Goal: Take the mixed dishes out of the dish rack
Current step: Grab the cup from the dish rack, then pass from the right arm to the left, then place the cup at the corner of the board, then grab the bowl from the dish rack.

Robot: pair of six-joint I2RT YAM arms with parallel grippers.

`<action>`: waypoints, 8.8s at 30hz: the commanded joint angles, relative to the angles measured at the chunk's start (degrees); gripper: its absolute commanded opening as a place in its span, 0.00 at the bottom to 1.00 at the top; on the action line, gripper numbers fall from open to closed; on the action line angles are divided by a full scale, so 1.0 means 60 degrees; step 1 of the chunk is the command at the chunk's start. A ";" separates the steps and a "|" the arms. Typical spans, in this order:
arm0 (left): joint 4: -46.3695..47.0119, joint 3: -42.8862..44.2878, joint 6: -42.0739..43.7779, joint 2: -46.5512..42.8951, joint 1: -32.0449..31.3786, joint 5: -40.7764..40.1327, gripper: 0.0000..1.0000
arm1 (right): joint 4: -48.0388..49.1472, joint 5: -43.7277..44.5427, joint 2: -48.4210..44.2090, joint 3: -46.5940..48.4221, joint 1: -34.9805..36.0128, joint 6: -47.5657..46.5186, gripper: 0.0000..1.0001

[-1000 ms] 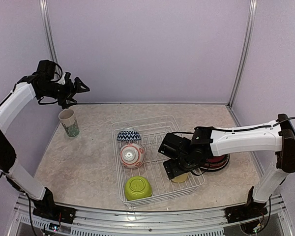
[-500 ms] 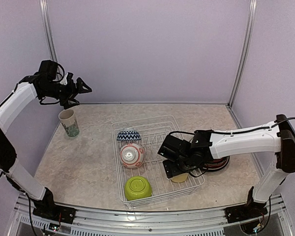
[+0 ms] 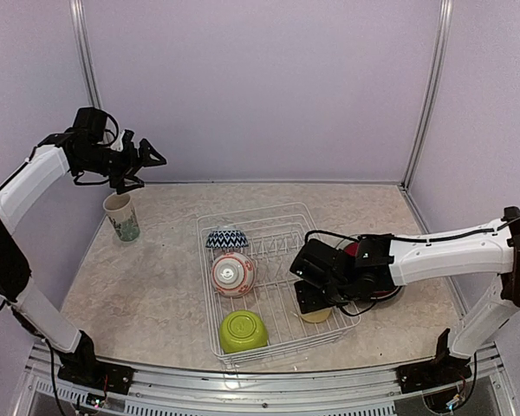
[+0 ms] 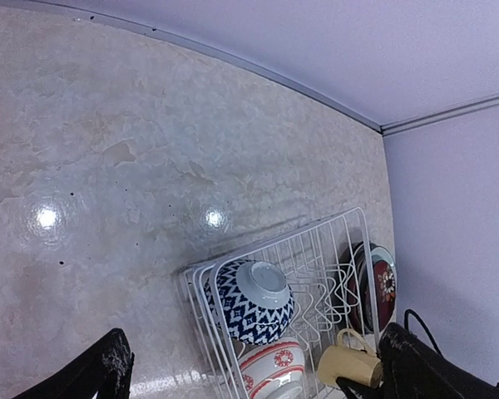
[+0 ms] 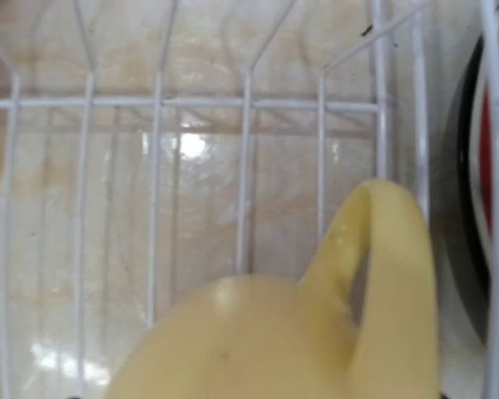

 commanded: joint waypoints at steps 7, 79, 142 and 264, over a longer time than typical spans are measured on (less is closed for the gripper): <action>0.0146 -0.0088 0.0144 0.0034 -0.0305 0.0533 0.99 | 0.2558 0.0478 -0.2236 -0.1100 -0.0028 0.0111 0.24; 1.3988 -0.3961 -0.8434 0.1101 -0.3532 0.7861 0.00 | 1.6061 -0.4858 0.0488 -0.1609 -0.2368 0.0885 1.00; -0.1289 -0.3134 -0.2669 -0.0734 0.4052 -0.2208 0.00 | 1.1933 -0.2335 -0.4067 -0.3988 -0.2434 -0.0742 1.00; 0.1179 -0.1190 0.0402 -0.2668 -0.1867 -0.2811 0.99 | -0.1396 -0.4188 0.8890 1.2893 -0.2188 -1.3455 0.74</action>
